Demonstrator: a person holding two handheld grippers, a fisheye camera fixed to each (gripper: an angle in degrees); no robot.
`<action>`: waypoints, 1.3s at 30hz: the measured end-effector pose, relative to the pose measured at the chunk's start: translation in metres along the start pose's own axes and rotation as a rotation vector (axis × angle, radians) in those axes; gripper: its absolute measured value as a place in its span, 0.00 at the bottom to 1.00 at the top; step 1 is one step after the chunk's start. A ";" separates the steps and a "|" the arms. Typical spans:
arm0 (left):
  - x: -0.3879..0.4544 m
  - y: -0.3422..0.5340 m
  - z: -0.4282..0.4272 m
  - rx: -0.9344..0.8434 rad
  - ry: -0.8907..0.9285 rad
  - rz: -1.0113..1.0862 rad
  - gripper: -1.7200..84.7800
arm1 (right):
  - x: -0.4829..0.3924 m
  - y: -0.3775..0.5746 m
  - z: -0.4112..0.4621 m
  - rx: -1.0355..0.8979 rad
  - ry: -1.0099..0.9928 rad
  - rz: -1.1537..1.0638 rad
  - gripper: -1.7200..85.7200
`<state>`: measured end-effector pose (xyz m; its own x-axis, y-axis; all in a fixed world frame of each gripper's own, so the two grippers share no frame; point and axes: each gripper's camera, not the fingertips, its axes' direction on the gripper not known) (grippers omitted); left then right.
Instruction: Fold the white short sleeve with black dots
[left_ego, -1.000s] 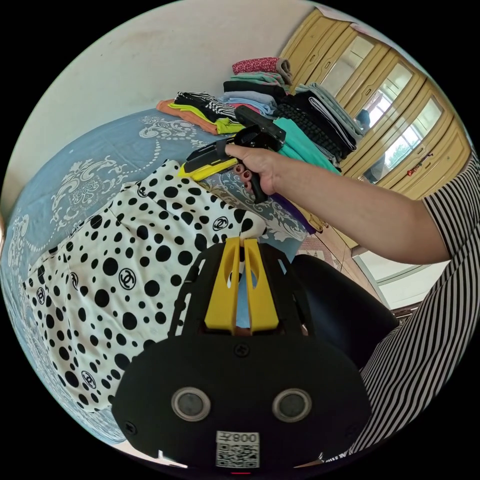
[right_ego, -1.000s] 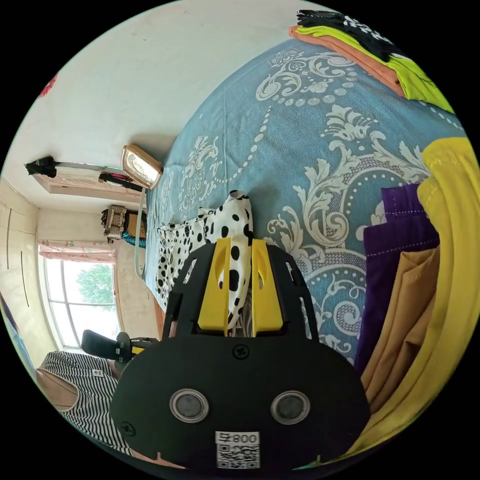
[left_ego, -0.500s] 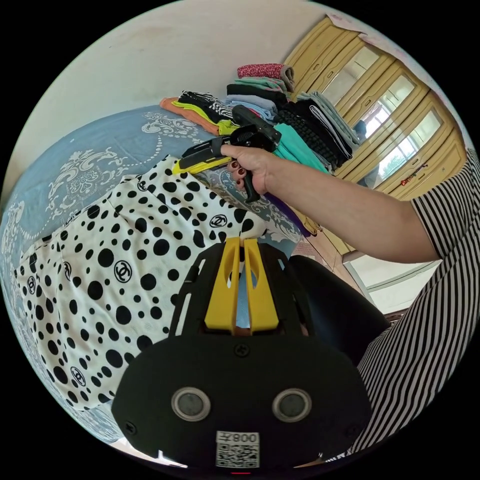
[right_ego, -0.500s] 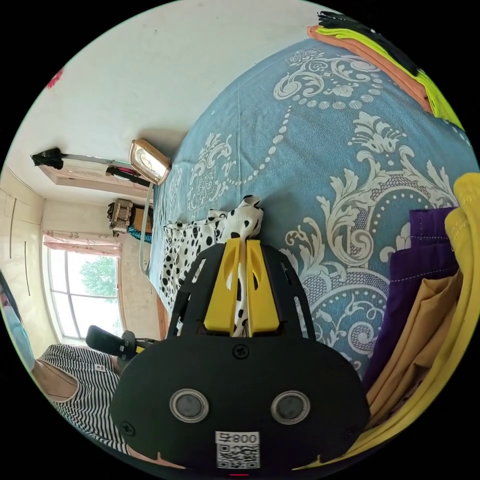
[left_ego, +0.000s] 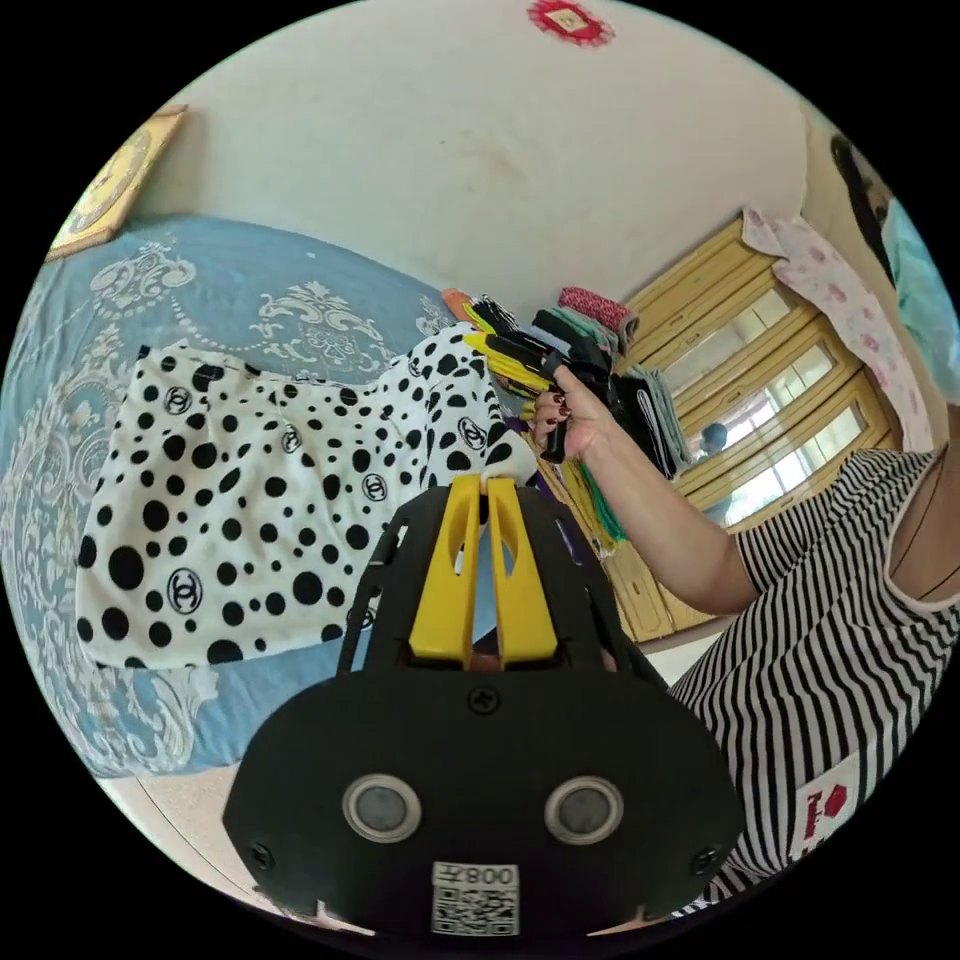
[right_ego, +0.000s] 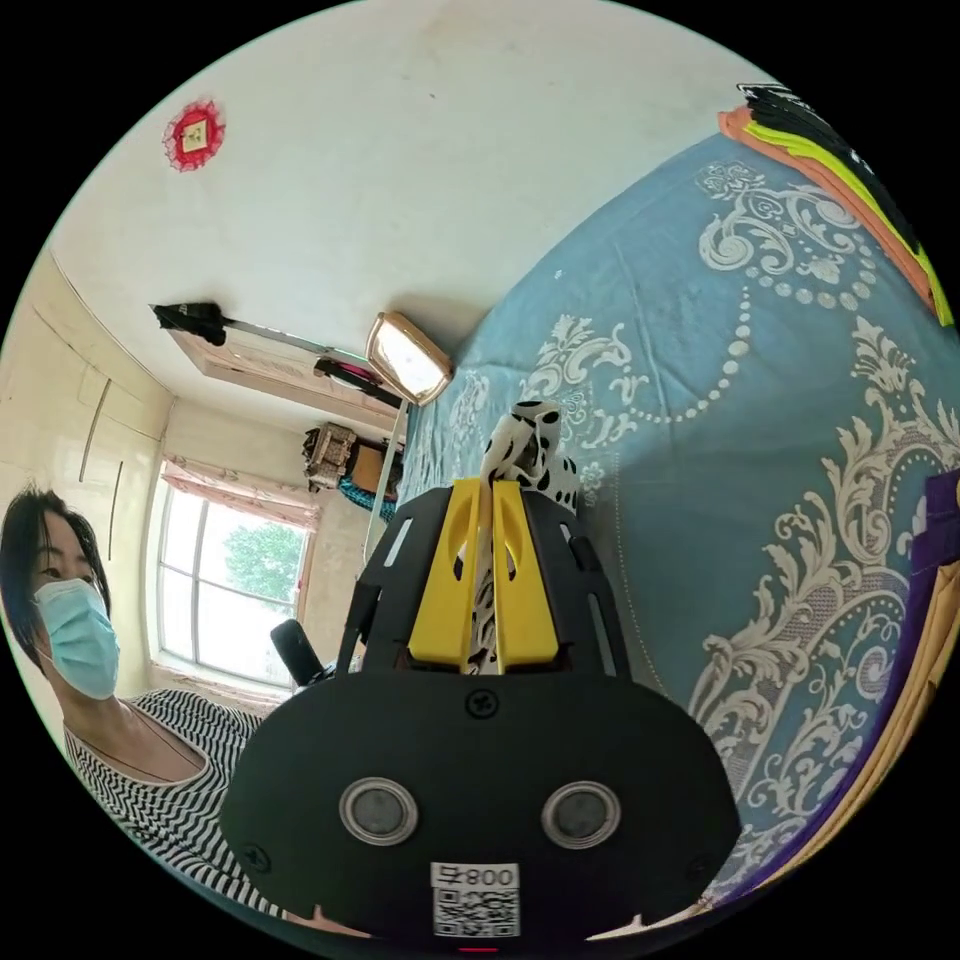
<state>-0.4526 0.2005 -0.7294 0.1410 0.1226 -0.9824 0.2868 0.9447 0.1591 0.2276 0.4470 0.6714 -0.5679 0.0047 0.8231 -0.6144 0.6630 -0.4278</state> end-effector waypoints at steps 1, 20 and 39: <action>-0.007 -0.001 -0.014 0.019 0.004 -0.024 0.03 | -0.008 0.000 0.015 -0.002 -0.008 -0.019 0.04; -0.191 0.021 -0.275 0.391 0.084 -0.699 0.03 | 0.010 0.032 0.393 -0.392 0.110 -0.110 0.04; -0.114 -0.002 -0.369 0.455 -0.005 -0.657 0.02 | 0.075 0.115 0.420 -0.432 0.324 -0.347 0.02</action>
<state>-0.8191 0.2969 -0.6544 -0.1872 -0.4182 -0.8889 0.6713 0.6062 -0.4265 -0.1156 0.2093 0.5272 -0.1394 -0.0833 0.9867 -0.4187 0.9080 0.0175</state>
